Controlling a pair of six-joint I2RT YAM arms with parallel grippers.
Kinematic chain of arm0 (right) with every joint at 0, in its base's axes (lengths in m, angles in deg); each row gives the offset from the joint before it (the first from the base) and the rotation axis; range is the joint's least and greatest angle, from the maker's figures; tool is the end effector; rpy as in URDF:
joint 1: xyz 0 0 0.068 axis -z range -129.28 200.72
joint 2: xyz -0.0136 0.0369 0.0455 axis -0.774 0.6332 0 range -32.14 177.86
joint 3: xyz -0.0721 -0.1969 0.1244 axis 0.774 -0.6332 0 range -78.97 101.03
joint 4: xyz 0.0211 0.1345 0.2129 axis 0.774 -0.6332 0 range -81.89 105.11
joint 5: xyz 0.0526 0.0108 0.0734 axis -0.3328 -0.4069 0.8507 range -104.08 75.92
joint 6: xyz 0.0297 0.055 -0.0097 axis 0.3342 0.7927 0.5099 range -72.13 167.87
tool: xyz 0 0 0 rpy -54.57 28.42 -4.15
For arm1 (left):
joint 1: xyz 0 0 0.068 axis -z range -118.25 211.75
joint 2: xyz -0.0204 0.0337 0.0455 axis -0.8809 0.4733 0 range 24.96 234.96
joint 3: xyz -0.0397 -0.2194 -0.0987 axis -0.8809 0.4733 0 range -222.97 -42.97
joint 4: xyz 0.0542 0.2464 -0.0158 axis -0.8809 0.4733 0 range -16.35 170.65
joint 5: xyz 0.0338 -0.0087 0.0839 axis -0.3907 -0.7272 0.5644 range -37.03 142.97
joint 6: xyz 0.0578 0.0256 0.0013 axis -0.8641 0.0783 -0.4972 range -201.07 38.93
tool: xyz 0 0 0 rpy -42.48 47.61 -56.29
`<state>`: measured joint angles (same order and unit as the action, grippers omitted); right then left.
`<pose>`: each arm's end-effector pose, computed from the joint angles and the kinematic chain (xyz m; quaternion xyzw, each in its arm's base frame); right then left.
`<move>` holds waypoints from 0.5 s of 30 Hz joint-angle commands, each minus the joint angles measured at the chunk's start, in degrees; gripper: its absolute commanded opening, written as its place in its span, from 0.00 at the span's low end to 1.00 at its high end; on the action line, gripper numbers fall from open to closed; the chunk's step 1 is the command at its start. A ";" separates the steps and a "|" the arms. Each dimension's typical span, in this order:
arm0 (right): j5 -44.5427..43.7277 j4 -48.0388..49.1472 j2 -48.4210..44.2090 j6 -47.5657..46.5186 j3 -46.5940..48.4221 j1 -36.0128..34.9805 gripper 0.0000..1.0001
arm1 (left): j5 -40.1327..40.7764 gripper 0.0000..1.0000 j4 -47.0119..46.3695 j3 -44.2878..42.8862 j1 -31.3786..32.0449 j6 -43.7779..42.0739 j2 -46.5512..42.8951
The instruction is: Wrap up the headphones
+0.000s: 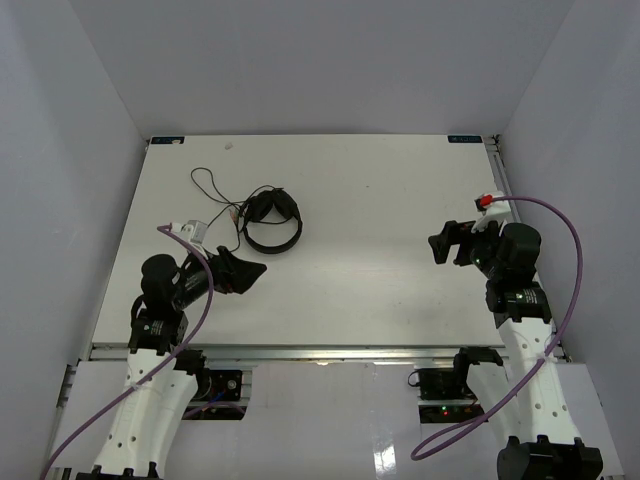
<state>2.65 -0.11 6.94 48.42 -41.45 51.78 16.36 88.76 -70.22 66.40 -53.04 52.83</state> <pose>0.1912 0.0104 0.2797 -0.0755 0.7953 0.1142 0.5905 0.1554 -0.0417 0.2497 0.0323 0.7796 -0.4015 0.4796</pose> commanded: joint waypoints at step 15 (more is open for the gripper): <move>33.84 -2.46 4.88 -25.73 0.17 0.17 0.90 | 25.13 0.96 -2.30 1.59 8.57 25.20 13.04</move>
<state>31.74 -6.04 12.13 24.25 -40.89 51.84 29.64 88.12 -68.72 68.53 -37.57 61.23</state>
